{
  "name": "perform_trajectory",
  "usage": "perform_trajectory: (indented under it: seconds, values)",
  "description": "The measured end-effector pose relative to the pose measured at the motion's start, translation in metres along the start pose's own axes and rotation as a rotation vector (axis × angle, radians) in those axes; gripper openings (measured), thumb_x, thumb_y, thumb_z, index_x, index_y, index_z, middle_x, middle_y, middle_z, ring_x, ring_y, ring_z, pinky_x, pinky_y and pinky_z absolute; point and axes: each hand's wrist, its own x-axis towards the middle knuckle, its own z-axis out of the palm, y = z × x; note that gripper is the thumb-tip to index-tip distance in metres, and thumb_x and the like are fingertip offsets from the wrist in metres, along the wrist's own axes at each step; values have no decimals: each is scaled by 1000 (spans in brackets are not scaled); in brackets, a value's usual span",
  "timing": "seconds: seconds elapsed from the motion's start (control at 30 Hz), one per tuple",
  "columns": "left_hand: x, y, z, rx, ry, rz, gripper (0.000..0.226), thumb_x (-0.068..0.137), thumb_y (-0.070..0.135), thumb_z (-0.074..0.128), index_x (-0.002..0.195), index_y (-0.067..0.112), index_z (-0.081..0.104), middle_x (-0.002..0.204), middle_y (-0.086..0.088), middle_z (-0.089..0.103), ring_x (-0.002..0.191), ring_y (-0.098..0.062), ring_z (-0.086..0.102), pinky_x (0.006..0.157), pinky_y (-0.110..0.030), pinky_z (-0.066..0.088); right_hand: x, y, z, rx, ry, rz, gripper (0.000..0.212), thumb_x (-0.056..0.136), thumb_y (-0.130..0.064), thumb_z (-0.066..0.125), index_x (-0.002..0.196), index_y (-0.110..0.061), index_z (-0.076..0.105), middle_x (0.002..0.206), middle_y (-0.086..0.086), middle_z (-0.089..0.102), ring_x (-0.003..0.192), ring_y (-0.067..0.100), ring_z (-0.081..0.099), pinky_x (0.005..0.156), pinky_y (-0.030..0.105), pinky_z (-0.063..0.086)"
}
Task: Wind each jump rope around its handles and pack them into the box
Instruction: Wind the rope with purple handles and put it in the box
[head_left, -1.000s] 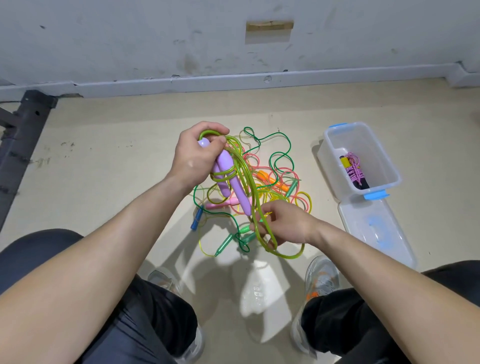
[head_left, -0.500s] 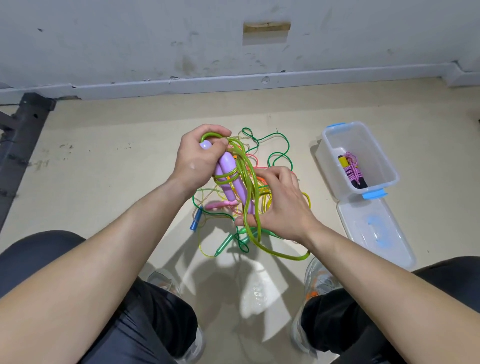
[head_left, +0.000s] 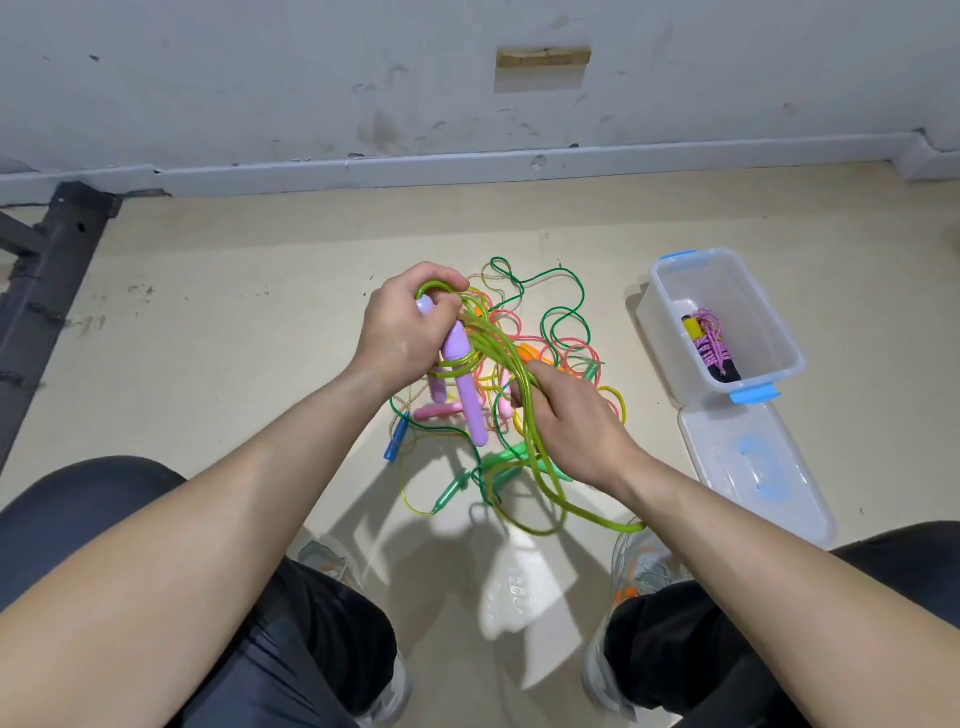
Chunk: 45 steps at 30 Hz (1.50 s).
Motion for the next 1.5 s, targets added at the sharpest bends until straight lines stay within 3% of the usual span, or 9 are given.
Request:
perform_trajectory:
  seconds: [0.1,0.3,0.47,0.9,0.97,1.07,1.2,1.3,1.5]
  values:
    - [2,-13,-1,215,4,-18,19,90,20,58,91,36,69,76,6,72,78,-20,67,77,-36,55,-1,9,-1,144,-12,111,29,106,-27,44,78,-23,50,62,-10,53,62,7,48,64,34,40]
    - [5,-32,-6,387,16,-82,19,91,23,53,97,34,68,65,4,70,65,-21,65,74,-36,55,-1,26,1,404,139,366,34,94,-53,43,74,-27,54,59,-8,51,63,21,49,69,48,50]
    - [16,-48,-17,424,123,-181,22,90,23,52,99,33,68,81,-2,72,86,-30,67,83,-39,53,9,36,-16,669,429,586,34,106,-29,41,74,-20,47,57,1,46,41,14,47,53,33,46]
    - [12,-54,-8,520,149,-292,24,91,22,47,101,33,65,91,-4,73,94,-34,65,83,-38,53,2,42,-16,545,635,755,33,105,-33,36,75,-22,44,80,9,51,65,28,56,46,28,51]
    - [12,-52,-6,473,136,-275,22,90,22,48,96,35,64,88,-4,73,93,-33,65,83,-37,52,3,42,-18,476,672,770,30,97,-39,35,75,-23,48,82,10,57,79,38,63,61,45,58]
    - [11,-39,-6,355,114,-192,19,88,27,49,94,36,65,75,2,72,78,-30,69,82,-39,55,4,52,-19,364,457,794,22,89,-33,42,79,-19,56,82,10,63,86,40,66,81,56,57]
    - [1,-6,-4,208,49,-55,18,92,23,55,94,36,67,61,2,69,45,-30,64,52,-40,57,-1,54,-11,201,33,816,19,81,-21,56,77,-6,65,76,14,74,76,32,71,69,43,55]
    - [-6,12,-2,102,24,-9,19,92,21,59,93,37,69,63,-1,67,51,-34,65,40,-43,55,-2,46,-17,244,-100,874,16,83,-23,63,92,-10,60,81,12,77,69,22,68,63,29,46]
    - [-16,26,-1,-41,-22,36,21,92,15,61,91,34,70,72,-10,68,46,-41,64,39,-52,53,4,48,-20,-122,-155,784,85,82,-44,71,154,-23,31,151,19,23,138,40,36,109,37,37]
